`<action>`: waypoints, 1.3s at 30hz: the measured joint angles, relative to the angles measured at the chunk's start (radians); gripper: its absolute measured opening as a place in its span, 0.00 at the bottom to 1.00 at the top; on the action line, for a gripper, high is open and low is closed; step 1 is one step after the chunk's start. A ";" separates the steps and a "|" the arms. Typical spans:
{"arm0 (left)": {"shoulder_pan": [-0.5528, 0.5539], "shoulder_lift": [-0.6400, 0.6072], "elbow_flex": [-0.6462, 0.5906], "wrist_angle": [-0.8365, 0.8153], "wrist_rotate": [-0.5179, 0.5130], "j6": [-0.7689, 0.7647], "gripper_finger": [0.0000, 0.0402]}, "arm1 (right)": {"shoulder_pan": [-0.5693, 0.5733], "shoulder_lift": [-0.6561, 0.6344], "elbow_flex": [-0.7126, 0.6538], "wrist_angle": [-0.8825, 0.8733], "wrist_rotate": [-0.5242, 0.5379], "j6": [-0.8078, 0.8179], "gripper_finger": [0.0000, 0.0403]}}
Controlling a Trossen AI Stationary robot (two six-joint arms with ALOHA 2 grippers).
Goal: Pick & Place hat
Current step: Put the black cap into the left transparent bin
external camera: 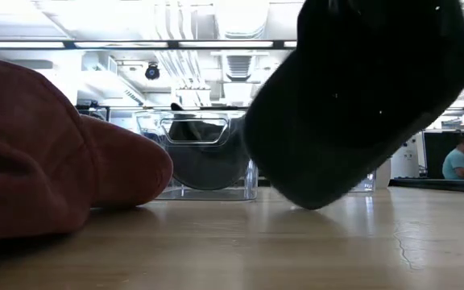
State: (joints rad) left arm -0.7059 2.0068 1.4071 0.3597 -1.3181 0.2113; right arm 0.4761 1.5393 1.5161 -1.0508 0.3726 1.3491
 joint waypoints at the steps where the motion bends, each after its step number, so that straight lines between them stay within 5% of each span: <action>1: -0.005 0.000 0.000 -0.001 0.000 -0.003 0.42 | 0.007 0.005 -0.009 -0.012 -0.015 0.008 0.02; 10: -0.013 -0.018 -0.001 -0.013 0.009 -0.021 0.42 | 0.071 0.019 -0.007 0.182 -0.120 0.084 0.02; 17: -0.013 -0.066 -0.002 -0.132 0.030 -0.095 0.42 | 0.083 0.025 0.022 0.012 -0.086 0.108 0.02; 25: 0.042 -0.088 -0.017 -0.386 0.374 -0.431 0.42 | 0.054 0.053 -0.134 0.002 -0.085 0.114 0.02; 30: 0.084 -0.061 -0.022 -0.405 0.387 -0.344 0.42 | 0.020 0.062 -0.263 0.124 -0.083 0.116 0.02; 39: 0.118 -0.055 -0.022 -0.679 0.499 -0.384 0.42 | 0.000 0.060 -0.355 0.225 -0.063 0.177 0.02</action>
State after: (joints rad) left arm -0.5881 1.9518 1.3849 -0.3190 -0.8191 -0.1730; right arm 0.4759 1.5990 1.1610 -0.8258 0.3091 1.5260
